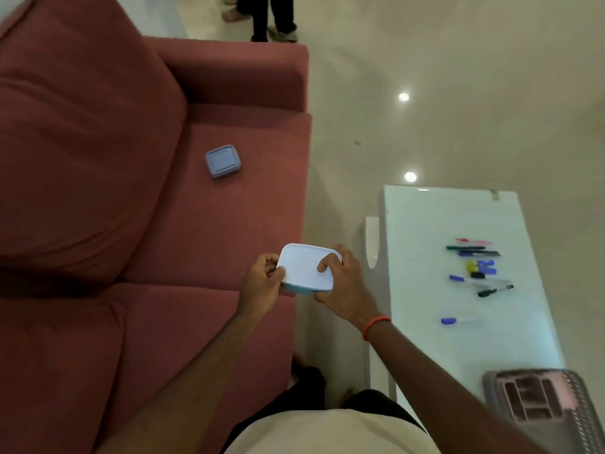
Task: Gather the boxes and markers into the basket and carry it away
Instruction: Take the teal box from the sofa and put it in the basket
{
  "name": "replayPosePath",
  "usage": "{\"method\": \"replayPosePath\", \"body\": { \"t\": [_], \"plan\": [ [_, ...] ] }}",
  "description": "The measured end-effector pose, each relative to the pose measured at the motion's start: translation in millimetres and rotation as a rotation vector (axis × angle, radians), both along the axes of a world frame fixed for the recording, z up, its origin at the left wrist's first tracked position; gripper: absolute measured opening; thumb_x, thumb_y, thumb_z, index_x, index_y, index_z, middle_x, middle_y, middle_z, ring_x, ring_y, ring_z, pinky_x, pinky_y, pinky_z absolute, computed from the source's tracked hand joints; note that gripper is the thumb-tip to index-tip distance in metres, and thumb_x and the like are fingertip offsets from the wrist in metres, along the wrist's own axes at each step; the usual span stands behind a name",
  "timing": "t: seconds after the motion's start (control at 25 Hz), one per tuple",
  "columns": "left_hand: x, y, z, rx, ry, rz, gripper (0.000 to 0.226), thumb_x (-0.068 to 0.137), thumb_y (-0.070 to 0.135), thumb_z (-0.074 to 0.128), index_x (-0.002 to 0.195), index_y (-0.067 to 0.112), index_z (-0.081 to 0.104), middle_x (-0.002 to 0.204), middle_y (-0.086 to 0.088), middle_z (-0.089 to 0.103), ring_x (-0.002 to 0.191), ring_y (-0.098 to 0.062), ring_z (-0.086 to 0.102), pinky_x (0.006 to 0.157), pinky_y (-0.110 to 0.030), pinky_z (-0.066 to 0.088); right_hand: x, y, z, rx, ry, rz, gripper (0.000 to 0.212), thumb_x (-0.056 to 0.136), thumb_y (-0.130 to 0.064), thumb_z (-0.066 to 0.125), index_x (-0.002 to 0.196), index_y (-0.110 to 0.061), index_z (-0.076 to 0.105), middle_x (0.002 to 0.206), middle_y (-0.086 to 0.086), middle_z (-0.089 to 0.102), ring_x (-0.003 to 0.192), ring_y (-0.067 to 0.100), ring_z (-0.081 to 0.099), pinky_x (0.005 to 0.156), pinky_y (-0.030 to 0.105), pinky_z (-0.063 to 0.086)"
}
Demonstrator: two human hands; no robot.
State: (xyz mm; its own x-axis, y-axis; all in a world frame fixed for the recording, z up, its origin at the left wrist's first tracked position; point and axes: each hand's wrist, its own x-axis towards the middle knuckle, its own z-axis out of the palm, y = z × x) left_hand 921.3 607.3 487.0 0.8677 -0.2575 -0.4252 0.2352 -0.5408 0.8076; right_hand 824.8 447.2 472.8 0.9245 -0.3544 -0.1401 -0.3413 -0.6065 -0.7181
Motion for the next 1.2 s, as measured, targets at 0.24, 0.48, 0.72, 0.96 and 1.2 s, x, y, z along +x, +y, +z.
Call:
{"method": "replayPosePath", "body": {
  "t": [0.24, 0.48, 0.72, 0.96, 1.2],
  "plan": [
    [-68.6, -57.4, -7.8, 0.055, -0.018, -0.295, 0.016, 0.089, 0.021, 0.056, 0.104, 0.021, 0.061, 0.095, 0.003, 0.073, 0.080, -0.018, 0.071, 0.074, -0.047, 0.060, -97.8, -40.0, 0.7, -0.033, 0.054, -0.203, 0.069, 0.065, -0.025, 0.081, 0.124, -0.031, 0.046, 0.139, -0.005, 0.035, 0.120, 0.023, 0.038, 0.087, 0.032, 0.050],
    [-152.5, -117.4, -5.8, 0.091, -0.085, -0.575, 0.030, 0.090, 0.029, 0.055, 0.118, 0.017, 0.060, 0.110, -0.002, 0.071, 0.094, -0.026, 0.070, 0.083, -0.045, 0.057, -210.1, -60.9, 2.1, -0.011, 0.106, -0.462, 0.060, 0.069, -0.023, 0.080, 0.121, -0.029, 0.050, 0.151, 0.003, 0.024, 0.129, 0.028, 0.034, 0.091, 0.035, 0.048],
    [-220.2, -171.4, -10.9, 0.125, -0.224, -0.843, 0.027, 0.094, 0.024, 0.060, 0.121, 0.017, 0.061, 0.109, 0.000, 0.072, 0.086, -0.013, 0.064, 0.074, -0.027, 0.044, -296.7, -65.6, -8.6, 0.035, 0.054, -0.753, 0.051, 0.072, -0.020, 0.080, 0.116, -0.032, 0.055, 0.156, 0.003, 0.019, 0.134, 0.028, 0.032, 0.098, 0.029, 0.042],
    [-292.5, -245.9, -39.2, 0.057, -0.179, -1.180, 0.034, 0.096, 0.028, 0.060, 0.128, 0.015, 0.058, 0.119, -0.003, 0.069, 0.094, -0.018, 0.066, 0.081, -0.028, 0.052, -372.0, -85.3, -24.6, 0.063, 0.142, -1.087, 0.053, 0.073, -0.011, 0.074, 0.119, -0.028, 0.054, 0.154, 0.004, 0.020, 0.139, 0.028, 0.026, 0.104, 0.031, 0.039],
    [-362.6, -300.7, -71.8, -0.012, -0.110, -1.462, 0.041, 0.096, 0.034, 0.061, 0.131, 0.014, 0.055, 0.122, -0.002, 0.068, 0.092, -0.010, 0.063, 0.069, -0.005, 0.044, -438.2, -106.6, -36.5, 0.023, 0.273, -1.317, 0.053, 0.071, -0.010, 0.078, 0.117, -0.023, 0.056, 0.151, 0.007, 0.030, 0.139, 0.028, 0.025, 0.108, 0.036, 0.037]
  ]
}}
